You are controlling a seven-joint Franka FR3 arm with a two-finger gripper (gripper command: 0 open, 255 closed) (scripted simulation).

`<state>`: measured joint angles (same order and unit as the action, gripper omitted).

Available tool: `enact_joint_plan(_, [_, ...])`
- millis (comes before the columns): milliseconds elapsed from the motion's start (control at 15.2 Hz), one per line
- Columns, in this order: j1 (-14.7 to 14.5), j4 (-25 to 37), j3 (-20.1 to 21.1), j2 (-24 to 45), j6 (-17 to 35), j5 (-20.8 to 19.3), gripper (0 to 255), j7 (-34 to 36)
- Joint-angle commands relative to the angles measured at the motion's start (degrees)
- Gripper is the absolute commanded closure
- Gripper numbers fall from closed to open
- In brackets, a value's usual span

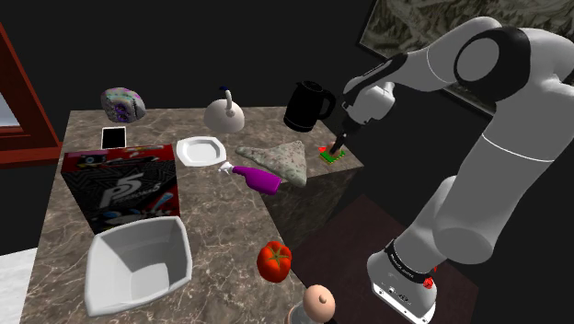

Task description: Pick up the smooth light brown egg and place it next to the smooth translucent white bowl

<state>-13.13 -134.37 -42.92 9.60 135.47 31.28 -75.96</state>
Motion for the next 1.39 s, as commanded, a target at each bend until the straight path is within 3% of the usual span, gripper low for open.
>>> enact_joint_plan(0, [-0.63, 0.16, -0.65, -1.76, -0.91, -2.3, 255, 2.05])
enact_joint_plan(726, [-1.66, 1.75, -2.12, -10.29, -6.5, -12.76, 255, 10.8])
enact_joint_plan(1320, [-1.26, 4.49, -1.42, -15.82, -12.2, -18.74, 255, 16.34])
